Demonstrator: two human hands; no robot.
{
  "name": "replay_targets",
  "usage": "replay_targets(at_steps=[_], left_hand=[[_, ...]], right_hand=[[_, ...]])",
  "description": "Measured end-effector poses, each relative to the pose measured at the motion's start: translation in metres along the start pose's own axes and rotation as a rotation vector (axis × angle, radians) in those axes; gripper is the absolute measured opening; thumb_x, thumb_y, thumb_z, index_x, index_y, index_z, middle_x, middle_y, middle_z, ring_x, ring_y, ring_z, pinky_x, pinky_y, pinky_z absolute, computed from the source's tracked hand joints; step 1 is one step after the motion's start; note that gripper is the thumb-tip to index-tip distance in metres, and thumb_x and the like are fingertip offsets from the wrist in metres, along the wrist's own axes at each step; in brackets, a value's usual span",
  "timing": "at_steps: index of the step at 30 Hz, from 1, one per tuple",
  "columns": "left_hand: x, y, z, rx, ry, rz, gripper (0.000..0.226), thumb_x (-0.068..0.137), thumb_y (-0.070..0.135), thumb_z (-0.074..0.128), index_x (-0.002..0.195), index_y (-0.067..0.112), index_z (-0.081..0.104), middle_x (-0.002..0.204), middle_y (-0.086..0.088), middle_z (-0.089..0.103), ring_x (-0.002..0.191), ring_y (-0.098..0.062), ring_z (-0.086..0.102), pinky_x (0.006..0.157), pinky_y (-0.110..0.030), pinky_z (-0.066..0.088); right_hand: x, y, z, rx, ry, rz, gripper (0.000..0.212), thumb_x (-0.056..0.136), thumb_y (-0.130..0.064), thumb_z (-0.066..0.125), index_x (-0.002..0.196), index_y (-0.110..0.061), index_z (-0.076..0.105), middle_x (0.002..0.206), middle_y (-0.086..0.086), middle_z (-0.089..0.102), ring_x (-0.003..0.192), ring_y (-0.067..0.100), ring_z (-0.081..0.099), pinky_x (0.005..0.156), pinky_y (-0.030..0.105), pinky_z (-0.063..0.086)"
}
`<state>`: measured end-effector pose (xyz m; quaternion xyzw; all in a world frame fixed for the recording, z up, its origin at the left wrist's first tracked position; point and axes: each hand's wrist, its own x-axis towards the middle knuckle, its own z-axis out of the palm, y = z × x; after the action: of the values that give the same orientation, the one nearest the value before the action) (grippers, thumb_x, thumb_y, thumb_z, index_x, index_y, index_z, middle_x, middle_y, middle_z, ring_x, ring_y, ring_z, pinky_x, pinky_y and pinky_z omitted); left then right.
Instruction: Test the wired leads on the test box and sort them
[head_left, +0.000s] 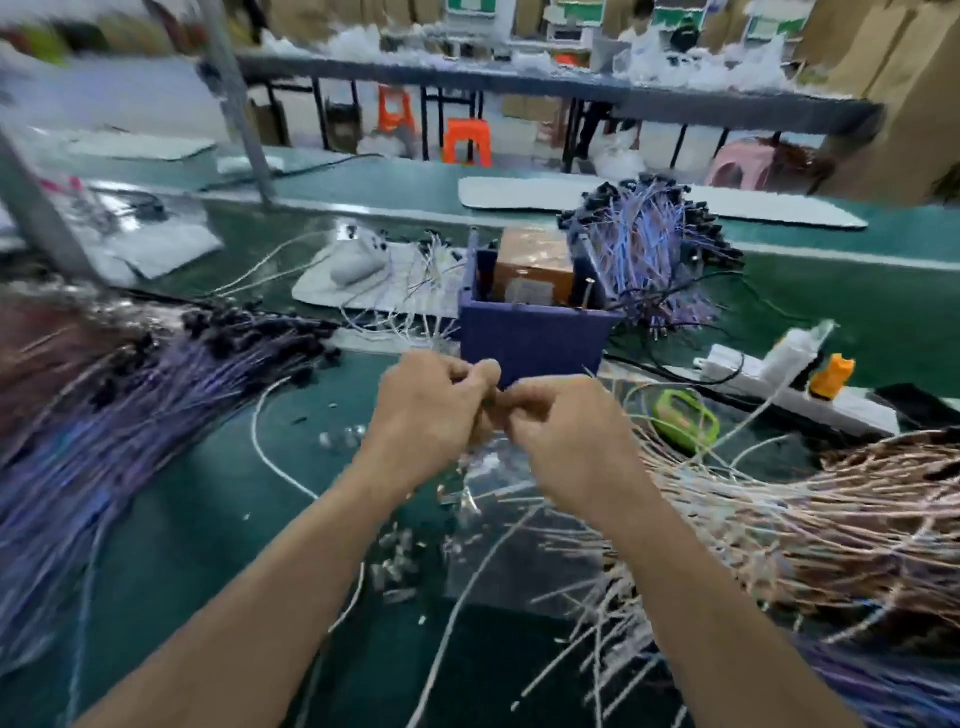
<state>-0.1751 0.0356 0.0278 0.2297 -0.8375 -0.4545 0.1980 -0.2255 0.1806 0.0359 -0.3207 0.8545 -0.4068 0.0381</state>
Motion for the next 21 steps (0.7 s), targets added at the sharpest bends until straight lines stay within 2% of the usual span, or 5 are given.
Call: replay_targets(at_steps=[5, 10, 15, 17, 21], left_hand=[[-0.001, -0.061, -0.080, 0.110, 0.180, -0.122, 0.036, 0.081, 0.010, 0.080, 0.067, 0.043, 0.070, 0.060, 0.030, 0.066, 0.063, 0.016, 0.064, 0.078, -0.025, 0.060], [-0.014, -0.099, -0.126, 0.425, 0.463, -0.383, 0.040, 0.078, 0.063, 0.076, 0.049, 0.037, 0.067, 0.039, 0.020, 0.054, 0.046, -0.008, 0.052, 0.048, -0.021, 0.037], [-0.016, -0.111, -0.122, 0.573, 0.439, -0.423, 0.027, 0.084, 0.059, 0.068, 0.078, 0.034, 0.077, 0.071, 0.004, 0.070, 0.074, -0.031, 0.066, 0.063, -0.031, 0.040], [-0.014, -0.115, -0.117, 0.528, 0.432, -0.414, 0.022, 0.085, 0.054, 0.069, 0.084, 0.034, 0.079, 0.081, 0.002, 0.076, 0.085, -0.031, 0.069, 0.065, -0.031, 0.039], [-0.012, -0.119, -0.115, 0.375, 0.455, -0.407, 0.026, 0.088, 0.049, 0.068, 0.070, 0.033, 0.075, 0.057, 0.013, 0.061, 0.071, -0.024, 0.066, 0.060, -0.030, 0.041]], right_hand=[[0.032, -0.035, 0.053, 0.042, -0.109, 0.008, 0.032, 0.095, -0.012, 0.056, 0.078, -0.033, 0.074, 0.074, -0.013, 0.074, 0.065, 0.006, 0.067, 0.060, 0.024, 0.053], [0.058, -0.066, 0.108, -0.177, -0.335, 0.028, 0.020, 0.095, -0.021, 0.058, 0.099, -0.024, 0.077, 0.102, -0.001, 0.076, 0.092, 0.020, 0.069, 0.086, 0.029, 0.056], [0.062, -0.094, 0.147, -0.526, -0.560, -0.080, 0.048, 0.079, -0.062, 0.068, 0.096, -0.016, 0.066, 0.088, 0.007, 0.062, 0.081, 0.030, 0.057, 0.073, 0.034, 0.047], [0.060, -0.099, 0.156, -0.581, -0.558, -0.138, 0.033, 0.078, -0.049, 0.070, 0.088, -0.019, 0.059, 0.088, 0.006, 0.063, 0.075, 0.030, 0.052, 0.070, 0.034, 0.042], [0.064, -0.091, 0.150, -0.428, -0.545, -0.063, 0.012, 0.084, -0.027, 0.064, 0.089, -0.017, 0.065, 0.089, 0.009, 0.065, 0.081, 0.033, 0.057, 0.073, 0.032, 0.048]])
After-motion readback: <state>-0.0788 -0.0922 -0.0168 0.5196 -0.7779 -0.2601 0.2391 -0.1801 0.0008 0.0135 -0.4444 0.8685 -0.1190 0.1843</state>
